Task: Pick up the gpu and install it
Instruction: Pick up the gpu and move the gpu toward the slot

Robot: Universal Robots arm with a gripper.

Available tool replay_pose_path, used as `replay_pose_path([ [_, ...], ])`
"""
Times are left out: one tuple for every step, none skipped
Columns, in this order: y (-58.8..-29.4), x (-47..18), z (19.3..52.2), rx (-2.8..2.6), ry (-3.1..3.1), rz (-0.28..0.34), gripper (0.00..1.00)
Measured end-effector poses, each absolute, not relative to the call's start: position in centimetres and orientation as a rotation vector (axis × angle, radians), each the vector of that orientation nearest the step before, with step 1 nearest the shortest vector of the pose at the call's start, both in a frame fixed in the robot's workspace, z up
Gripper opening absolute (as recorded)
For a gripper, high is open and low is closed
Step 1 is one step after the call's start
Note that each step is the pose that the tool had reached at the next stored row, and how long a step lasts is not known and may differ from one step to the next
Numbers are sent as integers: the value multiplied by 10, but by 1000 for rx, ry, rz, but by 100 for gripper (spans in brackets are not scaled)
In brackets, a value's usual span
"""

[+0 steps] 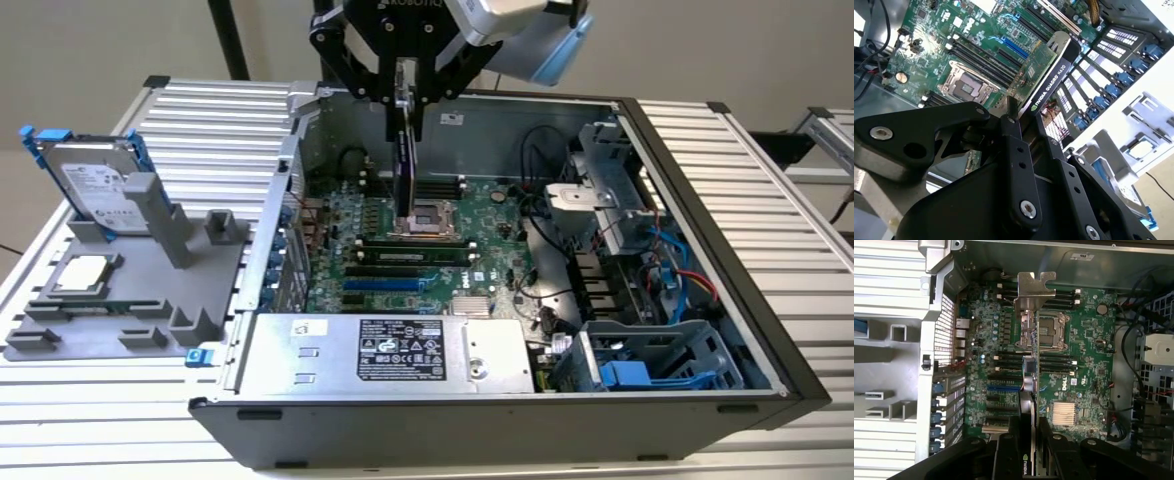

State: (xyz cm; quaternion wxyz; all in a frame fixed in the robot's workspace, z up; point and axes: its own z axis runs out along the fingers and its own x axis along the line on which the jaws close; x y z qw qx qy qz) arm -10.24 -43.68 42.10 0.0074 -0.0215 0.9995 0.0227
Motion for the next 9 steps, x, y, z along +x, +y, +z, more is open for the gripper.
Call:
replay_pose_path([
  [-437, -102, 421, -69, 3125, 71, 0],
  [-437, -102, 421, -70, 3125, 71, 0],
  [-437, -102, 421, -72, 3125, 71, 0],
  [-437, -102, 421, -74, 3125, 71, 0],
  [-437, -102, 421, -77, 3125, 71, 0],
  [-437, -102, 421, -80, 3125, 71, 0],
  [-437, -102, 421, -83, 3125, 71, 0],
  [-437, -102, 421, -88, 3125, 71, 0],
  [-437, -102, 421, -92, 3125, 71, 0],
])
